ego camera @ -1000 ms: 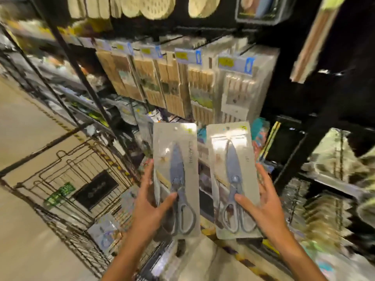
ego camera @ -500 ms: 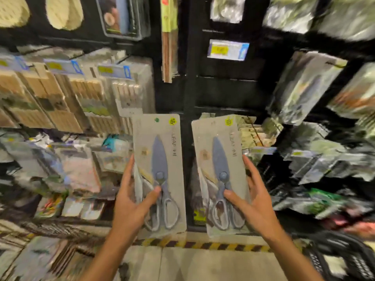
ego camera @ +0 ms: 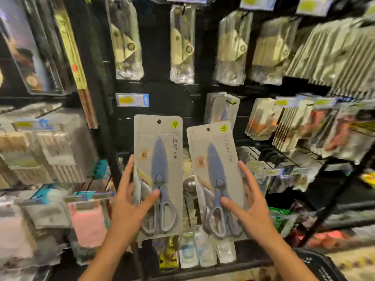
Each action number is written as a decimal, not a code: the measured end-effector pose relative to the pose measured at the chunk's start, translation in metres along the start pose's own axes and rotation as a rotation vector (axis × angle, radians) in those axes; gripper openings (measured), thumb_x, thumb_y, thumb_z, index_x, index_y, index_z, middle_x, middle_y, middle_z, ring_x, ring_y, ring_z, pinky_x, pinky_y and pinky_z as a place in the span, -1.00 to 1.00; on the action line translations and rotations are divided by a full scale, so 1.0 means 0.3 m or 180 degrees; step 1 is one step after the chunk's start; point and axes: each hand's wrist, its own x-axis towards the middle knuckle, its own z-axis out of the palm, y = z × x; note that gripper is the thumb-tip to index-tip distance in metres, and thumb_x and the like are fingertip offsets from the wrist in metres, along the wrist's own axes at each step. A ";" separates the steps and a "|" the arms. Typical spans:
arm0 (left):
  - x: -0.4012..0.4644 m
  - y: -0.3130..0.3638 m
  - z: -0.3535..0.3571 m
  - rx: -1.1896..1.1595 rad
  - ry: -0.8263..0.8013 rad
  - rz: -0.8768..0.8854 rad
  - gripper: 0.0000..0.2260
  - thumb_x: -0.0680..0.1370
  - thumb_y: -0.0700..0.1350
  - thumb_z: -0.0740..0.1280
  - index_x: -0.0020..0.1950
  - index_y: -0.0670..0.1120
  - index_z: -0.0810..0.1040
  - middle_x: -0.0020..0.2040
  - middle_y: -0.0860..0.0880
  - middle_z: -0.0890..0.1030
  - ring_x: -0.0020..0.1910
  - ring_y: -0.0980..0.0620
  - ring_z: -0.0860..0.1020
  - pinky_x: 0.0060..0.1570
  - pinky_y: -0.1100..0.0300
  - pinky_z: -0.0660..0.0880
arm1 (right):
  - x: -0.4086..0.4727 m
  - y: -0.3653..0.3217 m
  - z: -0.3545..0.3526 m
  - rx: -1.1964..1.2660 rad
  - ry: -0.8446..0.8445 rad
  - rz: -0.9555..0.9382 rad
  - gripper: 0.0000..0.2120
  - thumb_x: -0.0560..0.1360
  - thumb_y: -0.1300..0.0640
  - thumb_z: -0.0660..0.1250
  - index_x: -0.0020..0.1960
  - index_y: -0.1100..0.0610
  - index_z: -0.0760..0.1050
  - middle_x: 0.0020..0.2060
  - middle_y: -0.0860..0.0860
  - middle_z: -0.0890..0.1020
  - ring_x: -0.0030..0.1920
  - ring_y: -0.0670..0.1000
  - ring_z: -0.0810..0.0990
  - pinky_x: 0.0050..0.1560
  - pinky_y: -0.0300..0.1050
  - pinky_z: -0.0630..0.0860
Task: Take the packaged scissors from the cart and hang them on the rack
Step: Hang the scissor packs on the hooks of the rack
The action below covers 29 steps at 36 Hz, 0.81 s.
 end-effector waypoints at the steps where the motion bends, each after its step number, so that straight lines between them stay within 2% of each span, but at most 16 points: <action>1: 0.011 0.010 0.038 0.0024 -0.0011 0.0061 -0.18 0.44 0.00 0.53 0.56 0.46 0.20 0.57 0.30 0.34 0.53 0.10 0.40 0.43 -0.23 0.45 | 0.011 0.006 -0.041 0.0029 -0.0002 -0.0013 -0.15 0.49 -0.01 0.55 0.59 -0.31 0.12 0.49 -0.39 0.32 0.39 -0.32 0.45 0.15 -0.42 0.53; 6: 0.046 0.046 0.214 0.0019 0.0053 0.0219 -0.17 0.44 -0.03 0.53 0.56 0.45 0.20 0.51 0.37 0.40 0.42 0.24 0.49 0.37 -0.07 0.53 | 0.068 0.029 -0.207 0.0111 0.0035 -0.0091 -0.16 0.50 0.03 0.54 0.58 -0.31 0.14 0.46 -0.42 0.35 0.36 -0.35 0.45 0.11 -0.46 0.52; 10: 0.055 0.045 0.323 0.0151 0.0047 0.0233 -0.15 0.47 -0.04 0.53 0.59 0.42 0.17 0.57 0.33 0.31 0.54 0.07 0.39 0.44 -0.24 0.43 | 0.108 0.060 -0.302 0.0148 0.0016 -0.0129 -0.16 0.50 0.10 0.54 0.58 -0.31 0.15 0.46 -0.39 0.37 0.37 -0.30 0.47 0.13 -0.42 0.53; 16: 0.082 0.039 0.428 0.0204 0.0043 0.0086 -0.13 0.41 0.04 0.56 0.54 0.51 0.15 0.53 0.34 0.38 0.50 0.10 0.43 0.41 -0.25 0.46 | 0.150 0.100 -0.375 0.0272 0.0052 -0.0081 -0.14 0.46 0.10 0.56 0.55 -0.36 0.17 0.37 -0.49 0.41 0.29 -0.32 0.54 0.02 -0.40 0.58; 22: 0.152 0.007 0.456 0.0258 -0.0029 0.0100 -0.13 0.41 0.03 0.55 0.55 0.49 0.15 0.53 0.32 0.38 0.49 0.14 0.44 0.41 -0.22 0.47 | 0.200 0.133 -0.384 0.0283 0.0170 -0.0056 -0.15 0.44 0.10 0.55 0.52 -0.41 0.19 0.36 -0.50 0.41 0.28 -0.30 0.55 0.03 -0.38 0.59; 26: 0.229 -0.019 0.460 0.0206 -0.0111 0.0118 -0.12 0.41 0.01 0.56 0.56 0.47 0.17 0.57 0.26 0.35 0.53 0.06 0.40 0.41 -0.27 0.44 | 0.241 0.140 -0.375 0.0294 0.0264 0.0012 -0.15 0.42 0.05 0.55 0.53 -0.38 0.20 0.36 -0.49 0.42 0.30 -0.26 0.56 0.05 -0.33 0.60; 29: 0.285 -0.022 0.477 0.0228 -0.0146 0.0169 -0.14 0.41 0.05 0.55 0.55 0.49 0.16 0.52 0.39 0.36 0.48 0.21 0.43 0.38 -0.09 0.50 | 0.280 0.140 -0.379 0.0226 0.0317 0.0091 -0.16 0.44 0.07 0.53 0.55 -0.32 0.19 0.35 -0.50 0.43 0.30 -0.28 0.54 0.06 -0.35 0.59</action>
